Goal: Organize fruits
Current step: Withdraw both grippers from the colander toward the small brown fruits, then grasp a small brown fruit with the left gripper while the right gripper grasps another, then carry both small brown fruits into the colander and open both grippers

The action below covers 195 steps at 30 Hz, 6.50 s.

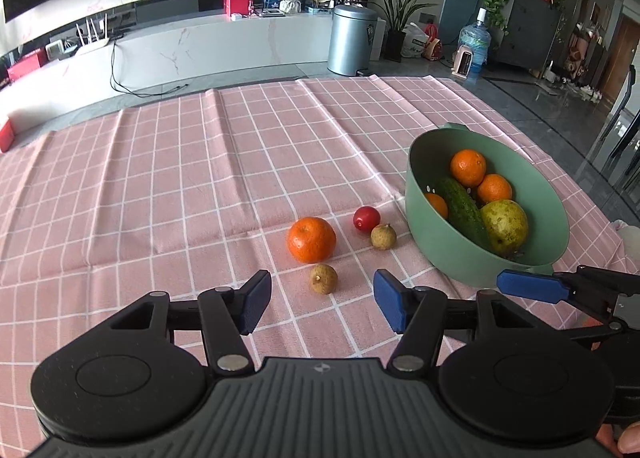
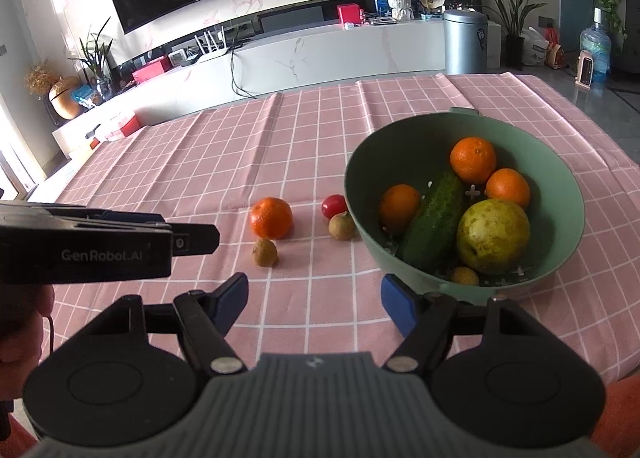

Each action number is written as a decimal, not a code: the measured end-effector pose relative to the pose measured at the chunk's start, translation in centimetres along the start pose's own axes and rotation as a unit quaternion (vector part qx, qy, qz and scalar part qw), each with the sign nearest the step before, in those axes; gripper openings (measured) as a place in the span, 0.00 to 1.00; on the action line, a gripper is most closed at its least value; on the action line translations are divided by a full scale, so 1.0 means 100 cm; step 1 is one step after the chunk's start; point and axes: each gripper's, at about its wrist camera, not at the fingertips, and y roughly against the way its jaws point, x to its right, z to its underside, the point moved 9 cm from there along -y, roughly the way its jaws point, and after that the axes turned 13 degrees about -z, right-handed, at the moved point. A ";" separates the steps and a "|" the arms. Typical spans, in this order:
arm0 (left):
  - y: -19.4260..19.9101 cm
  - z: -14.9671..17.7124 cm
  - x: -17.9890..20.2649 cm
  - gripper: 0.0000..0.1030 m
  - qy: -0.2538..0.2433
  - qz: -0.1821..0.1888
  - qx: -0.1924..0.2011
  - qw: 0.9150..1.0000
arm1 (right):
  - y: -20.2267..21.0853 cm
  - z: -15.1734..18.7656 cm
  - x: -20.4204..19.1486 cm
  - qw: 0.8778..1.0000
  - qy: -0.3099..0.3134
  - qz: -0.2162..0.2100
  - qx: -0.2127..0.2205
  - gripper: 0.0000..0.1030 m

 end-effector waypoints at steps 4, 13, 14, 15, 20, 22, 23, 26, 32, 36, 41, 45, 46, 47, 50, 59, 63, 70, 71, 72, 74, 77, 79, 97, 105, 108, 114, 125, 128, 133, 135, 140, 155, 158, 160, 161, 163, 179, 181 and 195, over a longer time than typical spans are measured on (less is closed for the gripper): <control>-0.012 0.005 -0.002 0.63 0.000 0.004 -0.004 1.000 | -0.010 0.003 0.004 1.000 -0.007 0.011 0.004 0.55; -0.035 0.007 -0.004 0.58 0.017 0.023 -0.016 0.999 | -0.031 0.004 0.006 1.000 -0.015 0.023 0.007 0.43; -0.039 0.007 -0.005 0.58 0.020 0.024 -0.019 0.999 | -0.033 0.004 0.003 1.000 -0.011 0.016 0.006 0.43; -0.042 0.007 -0.004 0.58 0.020 0.026 -0.025 0.999 | -0.037 0.005 0.003 1.000 -0.011 0.014 0.001 0.41; -0.055 0.010 0.004 0.57 0.017 0.040 -0.044 0.998 | -0.047 0.007 0.008 0.999 -0.008 0.032 -0.008 0.37; -0.060 0.011 0.009 0.55 0.012 0.040 -0.048 0.998 | -0.050 0.009 0.010 0.999 -0.008 0.034 -0.014 0.35; -0.062 0.011 0.011 0.51 0.008 0.040 -0.050 0.998 | -0.051 0.010 0.012 0.999 -0.010 0.034 -0.016 0.35; -0.068 0.011 0.015 0.41 -0.002 0.034 -0.053 0.998 | -0.052 0.011 0.017 0.999 -0.016 0.040 -0.016 0.31; -0.074 0.013 0.017 0.23 0.005 0.039 -0.061 0.997 | -0.053 0.009 0.025 0.998 -0.031 0.058 -0.010 0.24; -0.073 0.012 0.013 0.23 0.017 0.034 -0.058 0.998 | -0.054 0.006 0.038 0.996 -0.053 0.078 -0.006 0.25; -0.062 0.004 -0.001 0.22 0.045 0.027 -0.040 0.998 | -0.062 0.002 0.027 0.996 -0.049 0.079 0.007 0.29; -0.055 -0.002 -0.018 0.22 0.066 0.007 -0.027 0.997 | -0.074 -0.008 0.008 0.995 -0.022 0.092 0.028 0.27; -0.054 -0.002 -0.023 0.22 0.072 0.003 -0.025 0.997 | -0.078 -0.009 0.007 0.994 -0.021 0.101 0.030 0.27; -0.054 -0.003 -0.029 0.22 0.080 0.000 -0.025 0.996 | -0.083 -0.009 0.007 0.993 -0.020 0.113 0.029 0.26; -0.055 -0.004 -0.040 0.22 0.099 -0.006 -0.025 0.995 | -0.093 -0.009 0.007 0.988 -0.014 0.147 0.036 0.25; -0.060 -0.004 -0.048 0.22 0.109 -0.005 -0.027 0.994 | -0.109 -0.015 0.014 0.980 -0.038 0.190 0.052 0.23; -0.062 -0.003 -0.047 0.22 0.107 -0.003 -0.029 0.994 | -0.113 -0.015 0.021 0.979 -0.049 0.193 0.043 0.17; -0.062 -0.004 -0.047 0.22 0.110 -0.002 -0.030 0.994 | -0.108 -0.017 0.020 0.982 -0.048 0.178 0.039 0.17; -0.062 -0.004 -0.046 0.22 0.110 -0.001 -0.030 0.994 | -0.105 -0.017 0.019 0.983 -0.048 0.172 0.038 0.17; -0.062 -0.003 -0.046 0.22 0.109 -0.001 -0.031 0.994 | -0.104 -0.018 0.020 0.984 -0.049 0.166 0.036 0.17; -0.061 -0.002 -0.044 0.22 0.108 0.000 -0.033 0.994 | -0.099 -0.019 0.019 0.987 -0.052 0.150 0.030 0.16; -0.057 -0.001 -0.041 0.22 0.104 0.000 -0.034 0.994 | -0.090 -0.014 0.013 0.991 -0.052 0.125 0.016 0.16; -0.053 0.001 -0.037 0.22 0.099 0.001 -0.035 0.994 | -0.085 -0.007 0.009 0.993 -0.050 0.108 0.001 0.16; -0.040 0.021 -0.010 0.22 0.071 0.013 -0.060 0.996 | -0.062 0.021 0.001 0.998 0.004 0.066 -0.022 0.21; -0.043 0.021 -0.011 0.22 0.071 0.018 -0.060 0.995 | -0.068 0.020 -0.003 0.997 0.025 0.075 -0.011 0.29; -0.044 0.021 -0.013 0.22 0.075 0.019 -0.060 0.995 | -0.071 0.021 -0.006 0.997 0.028 0.073 -0.016 0.29; -0.044 0.028 -0.011 0.22 0.065 0.029 -0.084 0.994 | -0.068 0.027 -0.008 0.997 0.030 0.069 -0.028 0.29; -0.026 0.050 -0.007 0.26 0.053 0.051 -0.117 0.990 | -0.068 0.027 -0.003 0.999 -0.010 0.019 -0.040 0.20; -0.027 0.055 -0.007 0.29 0.044 0.028 -0.111 0.992 | -0.060 0.028 -0.004 0.999 -0.007 0.022 -0.041 0.20; -0.034 0.053 -0.005 0.35 0.026 0.000 -0.089 0.996 | -0.045 0.031 -0.001 0.999 -0.008 0.020 -0.042 0.20; -0.037 0.056 -0.001 0.35 0.016 0.004 -0.095 0.995 | -0.043 0.030 -0.001 0.999 -0.007 0.021 -0.038 0.20; -0.036 0.056 0.003 0.25 -0.001 -0.006 -0.084 0.996 | -0.038 0.027 -0.001 0.999 -0.008 0.019 -0.032 0.20; 0.010 -0.024 0.063 0.25 -0.016 0.054 0.002 0.998 | 0.018 -0.013 0.016 0.999 0.003 0.037 0.034 0.20; 0.012 -0.040 0.086 0.25 -0.036 0.065 0.015 0.997 | 0.032 -0.024 0.033 0.997 0.002 0.055 0.052 0.20; 0.008 -0.048 0.100 0.25 -0.047 0.067 0.014 0.997 | 0.036 -0.030 0.047 0.996 -0.003 0.067 0.055 0.20; 0.005 -0.050 0.105 0.25 -0.050 0.069 0.011 0.996 | 0.038 -0.031 0.054 0.996 -0.007 0.071 0.054 0.20; -0.002 -0.055 0.116 0.25 -0.055 0.075 0.001 0.996 | 0.038 -0.034 0.067 0.996 -0.018 0.077 0.049 0.20; -0.055 -0.057 0.145 0.25 -0.138 0.048 -0.104 0.984 | 0.009 -0.027 0.104 0.995 -0.036 0.072 -0.054 0.20; -0.059 -0.055 0.148 0.25 -0.144 0.045 -0.109 0.983 | 0.008 -0.027 0.107 0.995 -0.039 0.072 -0.056 0.20; -0.065 -0.054 0.152 0.31 -0.155 0.036 -0.112 0.981 | 0.006 -0.029 0.107 0.996 -0.037 0.065 -0.058 0.21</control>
